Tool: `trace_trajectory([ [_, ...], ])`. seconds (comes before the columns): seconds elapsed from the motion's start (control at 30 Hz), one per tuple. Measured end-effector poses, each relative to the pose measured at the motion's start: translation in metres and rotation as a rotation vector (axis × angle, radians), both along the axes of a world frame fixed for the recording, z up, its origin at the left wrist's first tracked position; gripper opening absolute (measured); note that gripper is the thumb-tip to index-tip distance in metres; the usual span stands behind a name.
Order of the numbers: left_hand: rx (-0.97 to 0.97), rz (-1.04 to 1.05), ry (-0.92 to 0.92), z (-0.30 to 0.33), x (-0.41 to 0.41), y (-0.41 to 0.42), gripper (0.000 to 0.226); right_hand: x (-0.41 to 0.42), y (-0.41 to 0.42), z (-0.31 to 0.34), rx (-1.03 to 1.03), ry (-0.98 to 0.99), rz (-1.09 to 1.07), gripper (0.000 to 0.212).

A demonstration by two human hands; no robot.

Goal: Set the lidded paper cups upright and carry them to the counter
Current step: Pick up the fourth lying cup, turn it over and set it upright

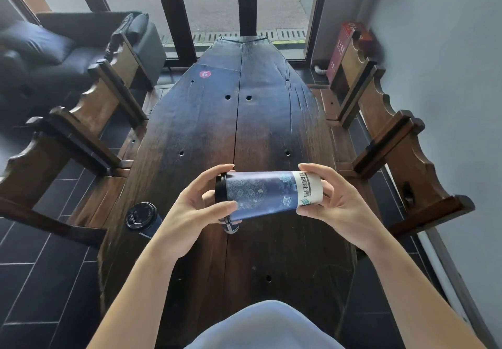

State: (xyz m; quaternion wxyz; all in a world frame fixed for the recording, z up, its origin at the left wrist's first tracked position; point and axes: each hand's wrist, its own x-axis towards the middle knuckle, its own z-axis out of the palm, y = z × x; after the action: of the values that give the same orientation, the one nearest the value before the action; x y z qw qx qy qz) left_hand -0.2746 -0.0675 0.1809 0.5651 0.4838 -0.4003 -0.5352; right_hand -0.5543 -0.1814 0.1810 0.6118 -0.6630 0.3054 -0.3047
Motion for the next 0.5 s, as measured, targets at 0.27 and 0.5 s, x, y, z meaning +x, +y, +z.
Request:
trace_trajectory([
  [0.27,-0.006,-0.027,-0.031,-0.0002,0.0022,0.0021,0.081,-0.0008,0.0027,0.0002,0.032,0.007,0.001,0.065],
  [0.5,-0.002,-0.007,-0.018,0.0,0.0007,0.0026,0.079,-0.0002,0.0031,0.0004,0.021,0.009,-0.019,0.06],
])
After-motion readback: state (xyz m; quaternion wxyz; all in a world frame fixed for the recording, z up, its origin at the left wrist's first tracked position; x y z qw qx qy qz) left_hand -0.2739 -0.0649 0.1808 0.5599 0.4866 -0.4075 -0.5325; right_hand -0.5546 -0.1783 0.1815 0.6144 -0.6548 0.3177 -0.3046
